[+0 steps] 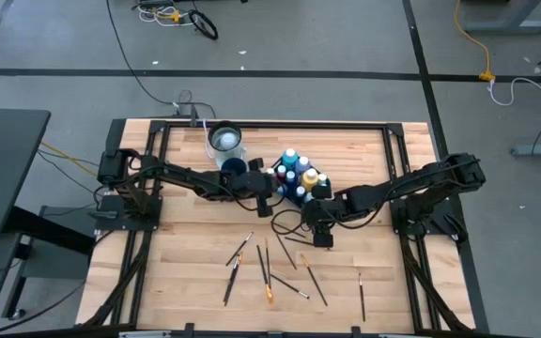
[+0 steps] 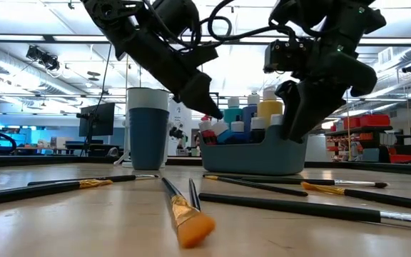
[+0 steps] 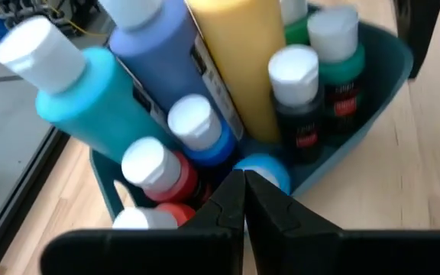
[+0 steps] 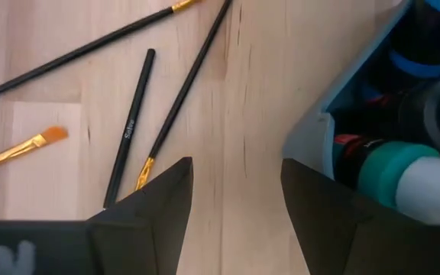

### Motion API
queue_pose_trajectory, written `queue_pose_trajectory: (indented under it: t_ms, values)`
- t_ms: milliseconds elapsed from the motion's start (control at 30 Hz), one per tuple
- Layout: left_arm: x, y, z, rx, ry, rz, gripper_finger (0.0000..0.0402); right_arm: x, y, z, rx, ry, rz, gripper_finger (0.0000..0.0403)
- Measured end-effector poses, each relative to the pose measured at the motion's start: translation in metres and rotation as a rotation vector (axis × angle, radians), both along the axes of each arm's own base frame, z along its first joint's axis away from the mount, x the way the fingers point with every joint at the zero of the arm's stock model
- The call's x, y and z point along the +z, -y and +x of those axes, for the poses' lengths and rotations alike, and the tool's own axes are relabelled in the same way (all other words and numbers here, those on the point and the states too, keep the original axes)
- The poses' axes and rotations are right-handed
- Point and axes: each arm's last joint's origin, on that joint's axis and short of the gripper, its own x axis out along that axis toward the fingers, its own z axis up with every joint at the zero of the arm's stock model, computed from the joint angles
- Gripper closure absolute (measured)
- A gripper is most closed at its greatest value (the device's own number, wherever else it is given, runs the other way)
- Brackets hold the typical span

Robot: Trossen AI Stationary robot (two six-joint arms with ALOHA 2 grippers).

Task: Pick & Place Paint Supplies
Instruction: Put the blue paint bottle into the blue bin

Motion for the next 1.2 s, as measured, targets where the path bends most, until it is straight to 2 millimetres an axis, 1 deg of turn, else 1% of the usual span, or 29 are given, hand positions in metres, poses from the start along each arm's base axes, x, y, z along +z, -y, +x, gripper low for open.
queue_pose_trajectory:
  t_ms: [200, 333, 433, 533, 633, 767, 867, 1200]
  values:
    - [0.004, 0.000, 0.003, -0.035, 0.041, 0.017, 0.0387, 0.000, 0.000, 0.001, 0.006, 0.010, -0.001, 0.0198]
    - [0.004, 0.000, 0.002, -0.016, 0.029, 0.054, 0.0386, 0.000, 0.000, 0.001, 0.007, 0.010, -0.001, 0.0198]
    - [0.005, -0.001, 0.002, 0.006, 0.046, 0.029, 0.0384, 0.000, 0.000, 0.001, 0.007, 0.010, 0.000, 0.0198]
    - [0.004, -0.001, 0.001, 0.032, 0.042, -0.009, 0.0369, 0.000, 0.000, 0.001, 0.007, 0.010, 0.000, 0.0198]
    - [-0.001, -0.001, -0.002, 0.091, 0.008, -0.035, 0.0345, 0.001, 0.000, 0.001, 0.007, 0.010, 0.000, 0.0198]
    - [-0.007, -0.004, -0.010, 0.198, -0.082, 0.038, 0.0324, 0.001, 0.000, 0.001, 0.007, 0.010, 0.001, 0.0198]
    - [-0.010, -0.007, -0.009, 0.221, -0.094, 0.053, 0.0325, 0.001, 0.000, 0.001, 0.007, 0.010, 0.001, 0.0198]
    - [-0.021, -0.016, -0.002, 0.140, -0.075, -0.023, 0.0347, 0.001, 0.000, 0.001, 0.010, 0.014, 0.002, 0.0198]
